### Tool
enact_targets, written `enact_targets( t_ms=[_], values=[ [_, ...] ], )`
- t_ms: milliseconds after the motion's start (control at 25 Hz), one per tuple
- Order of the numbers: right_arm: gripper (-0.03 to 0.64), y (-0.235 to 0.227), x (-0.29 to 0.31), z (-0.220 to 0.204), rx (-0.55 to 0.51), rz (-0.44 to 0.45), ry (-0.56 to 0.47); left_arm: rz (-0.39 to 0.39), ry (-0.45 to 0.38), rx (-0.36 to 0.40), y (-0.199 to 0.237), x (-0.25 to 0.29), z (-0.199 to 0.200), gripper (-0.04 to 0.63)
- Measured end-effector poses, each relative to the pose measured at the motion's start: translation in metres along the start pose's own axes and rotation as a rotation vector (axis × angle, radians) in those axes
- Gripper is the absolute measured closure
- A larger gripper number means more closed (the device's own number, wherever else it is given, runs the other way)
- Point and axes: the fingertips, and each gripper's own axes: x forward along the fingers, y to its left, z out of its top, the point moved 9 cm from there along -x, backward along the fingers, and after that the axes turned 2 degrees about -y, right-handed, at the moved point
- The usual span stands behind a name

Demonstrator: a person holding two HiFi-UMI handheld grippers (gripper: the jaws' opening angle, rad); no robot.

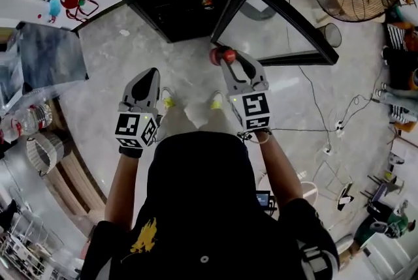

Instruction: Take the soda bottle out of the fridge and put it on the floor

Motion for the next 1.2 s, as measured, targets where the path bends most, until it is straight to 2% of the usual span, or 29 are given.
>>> enact_targets(
  t_ms=[160,360,680,880,1040,1200],
  values=[
    [0.495,-0.02,-0.003,-0.015,-0.011,0.023,0.041,0.041,-0.001,0.001,-0.018,0.006,-0.006,0.577],
    [0.495,-0.022,0.008,-0.036,-0.049,0.008,0.139,-0.02,0.009,0.01,-0.021,0.026,-0.023,0.577],
    [0.495,-0.004,0.052,-0.098,-0.1,0.056,0.297,-0.111,0.016,0.038,0.002,0.063,-0.073,0.577],
    [0.495,0.014,0.086,-0.133,-0.104,0.085,0.351,-0.11,0.02,0.062,0.026,0.068,-0.101,0.577],
    [0.495,0.03,0.102,-0.165,-0.106,0.11,0.415,-0.104,0.044,0.025,0.035,0.063,-0.124,0.577],
    [0.494,0.034,0.124,-0.196,-0.123,0.131,0.47,-0.113,0.063,0.037,0.039,0.072,-0.137,0.577]
  ],
)
